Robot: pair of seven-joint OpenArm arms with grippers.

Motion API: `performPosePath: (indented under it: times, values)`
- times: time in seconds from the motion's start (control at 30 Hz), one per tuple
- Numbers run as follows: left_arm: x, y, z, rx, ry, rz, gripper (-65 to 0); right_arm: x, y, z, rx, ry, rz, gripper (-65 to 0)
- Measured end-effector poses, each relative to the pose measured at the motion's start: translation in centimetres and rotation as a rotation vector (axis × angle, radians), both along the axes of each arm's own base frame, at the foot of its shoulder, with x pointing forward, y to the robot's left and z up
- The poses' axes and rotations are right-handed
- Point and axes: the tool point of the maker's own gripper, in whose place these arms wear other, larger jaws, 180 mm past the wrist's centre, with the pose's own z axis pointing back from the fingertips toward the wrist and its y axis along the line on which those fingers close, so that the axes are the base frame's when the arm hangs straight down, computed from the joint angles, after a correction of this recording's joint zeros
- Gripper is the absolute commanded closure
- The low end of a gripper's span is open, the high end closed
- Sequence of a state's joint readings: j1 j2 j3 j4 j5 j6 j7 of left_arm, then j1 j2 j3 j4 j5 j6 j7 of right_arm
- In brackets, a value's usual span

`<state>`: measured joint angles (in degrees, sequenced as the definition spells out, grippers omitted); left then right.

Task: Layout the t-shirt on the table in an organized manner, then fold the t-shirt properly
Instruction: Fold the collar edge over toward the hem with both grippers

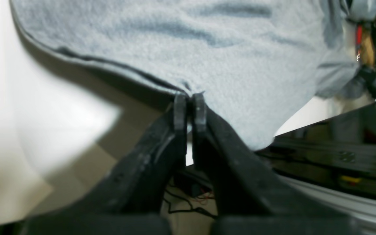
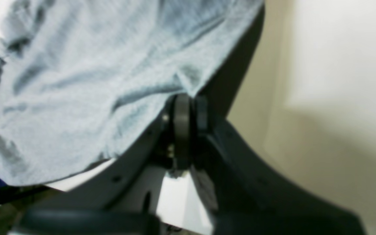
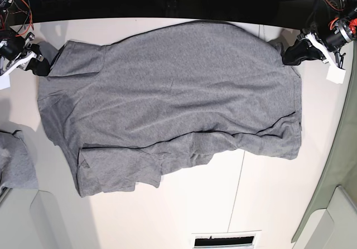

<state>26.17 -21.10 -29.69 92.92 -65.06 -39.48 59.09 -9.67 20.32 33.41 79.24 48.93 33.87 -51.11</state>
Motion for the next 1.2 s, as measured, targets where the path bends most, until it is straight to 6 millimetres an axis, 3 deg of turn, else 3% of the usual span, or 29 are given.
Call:
performPosePath:
  times: [0.13, 0.33, 0.57, 0.67, 0.9, 1.1, 1.13, 1.2]
  values:
    - [-0.1, -0.3, 0.5, 0.021, -0.009, -0.025, 0.0, 0.8, 0.3, 1.3, -0.024, -0.041, 0.022, 0.0]
    - [2.0, 0.7, 1.3, 0.087, -0.092, 0.006, 0.0, 2.6, -0.3, 2.9, -0.059, -0.13, -0.003, 0.0]
    - [6.4, 1.1, 3.6, 0.127, -0.226, 0.024, 0.0, 7.4, -1.1, 5.9, -0.128, -0.248, -0.008, 0.0]
    - [7.7, 1.0, 3.1, 0.162, -0.234, 0.01, 0.0, 9.1, -0.9, 6.7, -0.145, -0.276, 0.005, 0.0]
    - [10.7, 1.3, -1.0, 0.165, -0.151, 0.02, 0.0, 13.9, 1.3, 5.3, -0.138, -0.271, 0.047, 0.0]
    - [12.1, 2.5, -2.9, 0.128, -0.099, 0.076, 0.0, 15.7, 2.0, 2.9, -0.112, -0.231, 0.032, 0.0]
    - [12.3, 2.7, -3.2, 0.124, -0.092, 0.084, 0.0, 15.8, 2.2, 2.6, -0.112, -0.223, 0.032, -4.1]
    - [12.7, 3.0, -3.6, 0.109, -0.086, 0.106, 0.0, 16.1, 2.7, 2.1, -0.101, -0.219, 0.023, -18.4]
